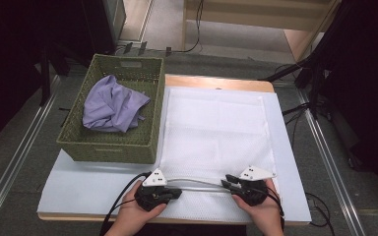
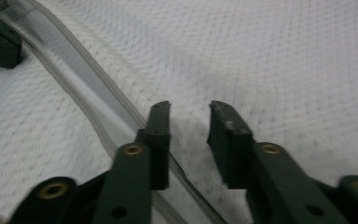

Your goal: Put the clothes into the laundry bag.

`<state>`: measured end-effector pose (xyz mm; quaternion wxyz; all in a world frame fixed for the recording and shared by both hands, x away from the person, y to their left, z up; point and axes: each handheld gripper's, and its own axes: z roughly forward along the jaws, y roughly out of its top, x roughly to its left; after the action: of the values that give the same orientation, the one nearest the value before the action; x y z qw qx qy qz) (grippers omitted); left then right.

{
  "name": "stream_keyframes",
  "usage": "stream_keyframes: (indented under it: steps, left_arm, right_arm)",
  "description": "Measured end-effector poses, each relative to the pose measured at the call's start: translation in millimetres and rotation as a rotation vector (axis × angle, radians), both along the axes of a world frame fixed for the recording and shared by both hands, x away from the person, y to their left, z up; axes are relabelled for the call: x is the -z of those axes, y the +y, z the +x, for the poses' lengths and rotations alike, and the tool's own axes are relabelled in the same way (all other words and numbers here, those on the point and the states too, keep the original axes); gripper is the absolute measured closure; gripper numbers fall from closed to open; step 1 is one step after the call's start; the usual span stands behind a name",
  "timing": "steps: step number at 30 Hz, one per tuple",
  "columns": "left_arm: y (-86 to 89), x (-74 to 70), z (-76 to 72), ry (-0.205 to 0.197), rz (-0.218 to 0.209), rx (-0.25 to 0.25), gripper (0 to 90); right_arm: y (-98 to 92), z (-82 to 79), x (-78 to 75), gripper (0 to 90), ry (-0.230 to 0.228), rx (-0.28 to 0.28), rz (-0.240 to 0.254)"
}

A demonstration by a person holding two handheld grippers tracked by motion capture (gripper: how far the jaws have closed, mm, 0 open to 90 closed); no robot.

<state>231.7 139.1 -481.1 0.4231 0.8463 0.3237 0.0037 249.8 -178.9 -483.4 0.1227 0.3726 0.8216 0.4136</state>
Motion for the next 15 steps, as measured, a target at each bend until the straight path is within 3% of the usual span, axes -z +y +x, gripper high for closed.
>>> stream_keyframes:
  steps: [4, 8, 15]
  left_arm:
    - [0.1, 0.0, -0.2, -0.001, 0.001, -0.001, 88.1]
    - [0.1, -0.1, 1.3, 0.011, -0.003, 0.002, 88.0]
    - [-0.3, -0.1, 0.5, 0.003, -0.001, 0.004, 87.4]
  right_arm:
    - [11.4, -1.1, 2.7, 45.3, -0.02, -0.044, -0.014]
    - [20.2, -2.1, 3.0, 31.7, -0.028, -0.031, -0.037]
    - [40.0, -3.5, 3.0, 22.8, -0.028, 0.035, -0.103]
